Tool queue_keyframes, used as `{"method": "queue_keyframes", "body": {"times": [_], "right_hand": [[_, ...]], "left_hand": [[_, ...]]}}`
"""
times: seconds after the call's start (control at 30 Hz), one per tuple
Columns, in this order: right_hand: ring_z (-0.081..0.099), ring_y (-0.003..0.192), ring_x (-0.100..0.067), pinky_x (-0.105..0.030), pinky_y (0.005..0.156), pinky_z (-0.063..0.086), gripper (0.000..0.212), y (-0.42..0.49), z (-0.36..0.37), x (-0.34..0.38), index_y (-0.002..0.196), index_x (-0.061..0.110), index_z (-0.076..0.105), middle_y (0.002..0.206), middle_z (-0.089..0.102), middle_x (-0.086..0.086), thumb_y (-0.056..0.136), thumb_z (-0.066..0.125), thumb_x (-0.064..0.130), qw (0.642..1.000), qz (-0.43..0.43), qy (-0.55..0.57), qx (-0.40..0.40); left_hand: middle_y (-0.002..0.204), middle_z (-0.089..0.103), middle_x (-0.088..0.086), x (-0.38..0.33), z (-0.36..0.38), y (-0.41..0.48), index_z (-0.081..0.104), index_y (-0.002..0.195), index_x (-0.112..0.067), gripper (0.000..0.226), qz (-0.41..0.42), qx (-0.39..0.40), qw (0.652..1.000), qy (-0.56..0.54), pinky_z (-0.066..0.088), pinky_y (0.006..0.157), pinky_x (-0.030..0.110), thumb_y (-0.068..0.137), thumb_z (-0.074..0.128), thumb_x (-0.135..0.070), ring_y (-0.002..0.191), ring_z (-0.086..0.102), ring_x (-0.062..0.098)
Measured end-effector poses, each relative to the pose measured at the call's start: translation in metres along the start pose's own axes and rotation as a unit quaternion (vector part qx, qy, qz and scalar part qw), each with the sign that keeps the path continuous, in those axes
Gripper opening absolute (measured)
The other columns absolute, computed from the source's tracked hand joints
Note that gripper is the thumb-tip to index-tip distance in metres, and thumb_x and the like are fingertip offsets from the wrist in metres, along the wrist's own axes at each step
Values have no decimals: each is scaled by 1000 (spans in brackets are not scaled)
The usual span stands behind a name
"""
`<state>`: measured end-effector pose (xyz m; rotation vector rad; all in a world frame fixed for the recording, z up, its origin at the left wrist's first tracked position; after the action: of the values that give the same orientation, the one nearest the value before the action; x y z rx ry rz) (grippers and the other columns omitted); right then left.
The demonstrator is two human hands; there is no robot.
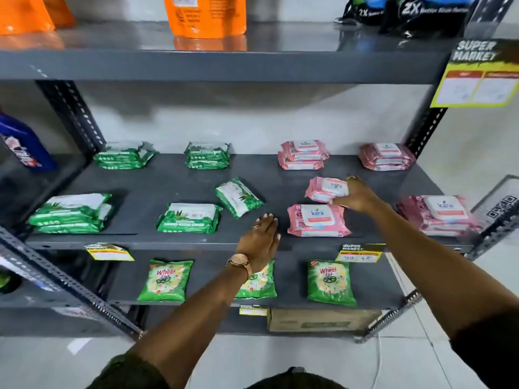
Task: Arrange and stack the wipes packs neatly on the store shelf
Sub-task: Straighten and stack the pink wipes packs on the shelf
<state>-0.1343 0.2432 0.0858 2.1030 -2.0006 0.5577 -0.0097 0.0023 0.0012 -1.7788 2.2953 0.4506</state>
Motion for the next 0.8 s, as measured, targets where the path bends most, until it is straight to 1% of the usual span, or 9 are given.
{"method": "queue_keyframes", "body": {"times": [0.07, 0.13, 0.23, 0.33, 0.5, 0.6, 0.67, 0.73, 0.8], "right_hand": [[26, 142, -36, -43, 114, 29, 94, 8, -3, 1, 144, -2, 22, 154, 25, -21, 76, 77, 31, 1000, 10, 0, 9], [26, 142, -35, -43, 113, 31, 98, 16, -4, 3, 145, 0, 21, 155, 24, -19, 73, 79, 34, 999, 14, -1, 33], [46, 125, -35, -43, 101, 43, 90, 28, 1, -2, 138, 3, 35, 141, 45, -19, 67, 83, 33, 998, 13, -6, 62], [54, 115, -34, -42, 96, 48, 83, 34, 1, -9, 131, 3, 46, 130, 55, -18, 63, 87, 24, 999, -22, 12, 22], [58, 110, -30, -43, 92, 52, 76, 19, -16, -2, 130, 14, 53, 123, 61, -12, 62, 86, 16, 988, -84, 130, -14], [58, 106, -20, -28, 76, 54, 82, -6, -22, 6, 131, 26, 50, 115, 60, 1, 59, 88, 26, 981, -106, 155, 51], [57, 101, -12, -13, 70, 44, 84, -23, -15, 13, 131, 22, 50, 109, 59, 10, 57, 89, 28, 981, -139, 111, 79], [54, 107, -13, -17, 83, 44, 87, -33, -2, 18, 134, 17, 46, 120, 59, 3, 59, 88, 29, 981, -157, 71, 89], [49, 121, -20, -32, 103, 42, 91, -37, 4, 20, 139, 17, 40, 135, 53, -4, 62, 86, 33, 983, -157, 53, 84]], "left_hand": [[156, 29, 10, 2, 2, 7, 30, 146, -7, 49, -2, -28, 999, 24, 31, 113, 37, 102, 33, -28, 144, 26, 27], [157, 28, 10, 5, 7, 9, 27, 147, -7, 51, 10, -39, 997, 60, 21, 118, 32, 102, 31, -29, 145, 24, 24], [157, 27, 10, 8, 14, 10, 25, 148, -6, 51, 22, -59, 994, 89, 10, 119, 28, 102, 30, -29, 146, 21, 21], [156, 27, 11, 8, 16, 10, 25, 148, -5, 51, 29, -70, 992, 101, 7, 119, 29, 102, 30, -28, 146, 21, 22], [150, 38, 15, 4, 12, 9, 36, 143, -1, 48, 43, -80, 991, 99, 20, 119, 37, 100, 38, -25, 142, 32, 26], [146, 45, 17, 5, 11, 8, 43, 139, 0, 48, 50, -74, 988, 125, 28, 117, 39, 99, 42, -27, 138, 38, 26], [141, 51, 16, 6, 10, 7, 48, 135, -1, 49, 49, -77, 987, 134, 34, 114, 40, 98, 40, -31, 135, 44, 26], [139, 54, 15, 7, 10, 5, 51, 133, -1, 51, 52, -81, 987, 131, 38, 112, 42, 97, 33, -33, 133, 46, 26], [138, 55, 14, 9, 11, 4, 52, 132, -2, 52, 59, -93, 986, 126, 39, 111, 43, 96, 32, -34, 133, 46, 26]]}}
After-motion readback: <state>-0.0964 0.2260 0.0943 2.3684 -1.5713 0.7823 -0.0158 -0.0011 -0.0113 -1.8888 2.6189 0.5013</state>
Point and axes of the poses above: each hand's wrist, its own y-axis towards the middle knuckle, its own z-axis out of the palm, x = y × z, the point moved 1 cm from there along y, towards the middle knuckle
